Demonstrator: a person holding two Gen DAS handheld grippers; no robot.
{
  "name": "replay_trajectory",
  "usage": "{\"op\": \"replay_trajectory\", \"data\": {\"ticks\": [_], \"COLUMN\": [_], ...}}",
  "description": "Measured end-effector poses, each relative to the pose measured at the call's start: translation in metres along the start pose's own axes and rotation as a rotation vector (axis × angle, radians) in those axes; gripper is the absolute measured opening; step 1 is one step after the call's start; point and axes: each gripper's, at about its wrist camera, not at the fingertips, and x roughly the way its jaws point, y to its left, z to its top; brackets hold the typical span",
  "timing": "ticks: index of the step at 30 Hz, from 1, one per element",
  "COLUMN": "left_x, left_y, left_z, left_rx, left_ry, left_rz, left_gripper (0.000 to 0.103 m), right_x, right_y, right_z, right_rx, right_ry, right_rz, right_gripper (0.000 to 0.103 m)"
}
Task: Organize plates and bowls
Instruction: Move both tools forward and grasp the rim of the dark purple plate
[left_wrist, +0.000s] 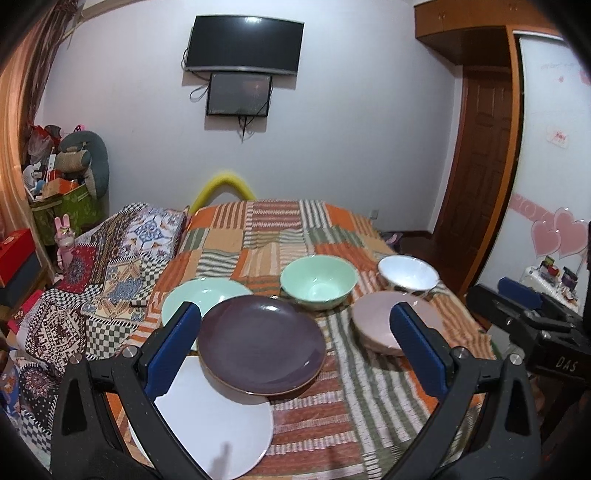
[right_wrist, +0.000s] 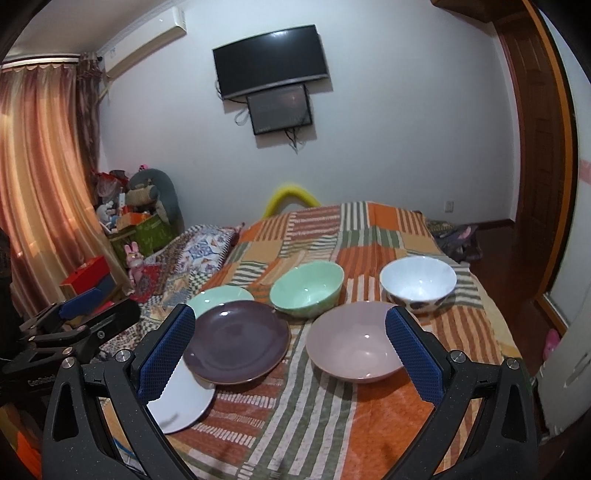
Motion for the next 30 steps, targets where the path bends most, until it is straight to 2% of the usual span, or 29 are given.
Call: {"op": "replay_trajectory", "data": {"ticks": [2,4,7,13,17,19,22,26,28,30], "left_x": [0.008,0.016,0.027,0.053,0.071,0.081,0.098,0.121,0.133,0.141], "left_y": [0.008,0.017,0.03,0.061,0.081,0.09,0.104,0.122,0.128,0.131], "left_z": [-0.002,-0.004,-0.004,-0.004,-0.003,-0.005,-0.011,-0.021,-0.026,-0.029], "left_rx": [0.001,0.002,-0.004,-0.029,-0.028,-0.03,-0.046,-0.068,-0.073,-0.074], "left_ry": [0.015,0.032,0.062,0.109,0.138,0.165,0.22,0.279,0.311,0.332], "left_rz": [0.018,0.034,0.048,0.062,0.078,0.074,0.062,0.057,0.034,0.029], "left_gripper": [0.101,0.094,0.087,0.078,0.072,0.062,0.052,0.045,0.038,0.037], "right_x": [0.006,0.013,0.022,0.047,0.069,0.077,0.093,0.113,0.122,0.129], "right_y": [0.0,0.0,0.002,0.007,0.012,0.014,0.015,0.018,0.018,0.019], "right_z": [-0.002,-0.004,-0.005,-0.01,-0.015,-0.018,-0.024,-0.036,-0.041,-0.046], "right_rx": [-0.007,-0.013,-0.016,-0.042,-0.049,-0.048,-0.044,-0.021,-0.013,-0.011], "right_ry": [0.01,0.027,0.05,0.112,0.177,0.201,0.248,0.326,0.362,0.389], "right_rz": [-0.03,-0.035,-0.031,-0.023,0.006,0.015,0.033,0.053,0.061,0.059], "right_gripper": [0.099,0.096,0.093,0.081,0.067,0.065,0.054,0.046,0.043,0.042]}}
